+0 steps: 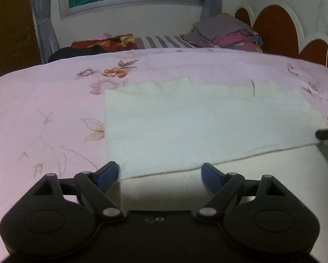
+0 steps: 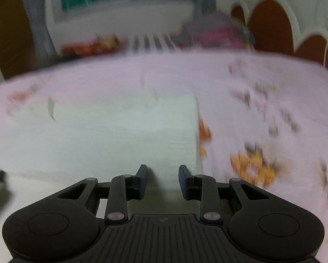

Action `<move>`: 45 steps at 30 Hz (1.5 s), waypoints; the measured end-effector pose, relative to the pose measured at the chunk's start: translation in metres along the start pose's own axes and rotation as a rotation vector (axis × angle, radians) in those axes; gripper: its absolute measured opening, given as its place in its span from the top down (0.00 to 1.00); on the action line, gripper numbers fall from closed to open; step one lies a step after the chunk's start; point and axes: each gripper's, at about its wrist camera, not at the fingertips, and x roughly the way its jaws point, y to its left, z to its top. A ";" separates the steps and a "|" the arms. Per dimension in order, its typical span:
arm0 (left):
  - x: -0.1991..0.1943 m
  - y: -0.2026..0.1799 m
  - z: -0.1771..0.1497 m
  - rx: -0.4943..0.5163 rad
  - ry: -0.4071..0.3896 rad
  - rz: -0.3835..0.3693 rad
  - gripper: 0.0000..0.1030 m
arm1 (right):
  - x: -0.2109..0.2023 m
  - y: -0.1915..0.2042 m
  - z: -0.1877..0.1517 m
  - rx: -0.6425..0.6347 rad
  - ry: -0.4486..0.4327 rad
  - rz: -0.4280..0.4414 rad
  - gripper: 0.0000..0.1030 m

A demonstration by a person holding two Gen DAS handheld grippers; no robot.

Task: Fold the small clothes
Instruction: 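Hold both open tools above the folded sweater strip, then roll the left tool and reach its fingers to the strip's end edge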

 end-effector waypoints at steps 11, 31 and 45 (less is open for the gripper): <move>-0.018 0.008 -0.009 0.011 -0.017 -0.017 0.10 | -0.059 -0.001 -0.001 0.067 -0.092 0.014 0.71; -0.145 0.019 -0.111 -0.084 -0.027 0.003 0.27 | -0.162 -0.033 -0.087 0.113 -0.133 0.122 0.46; -0.204 0.021 -0.198 -0.374 0.057 -0.239 0.53 | -0.231 -0.118 -0.208 0.328 -0.014 0.291 0.59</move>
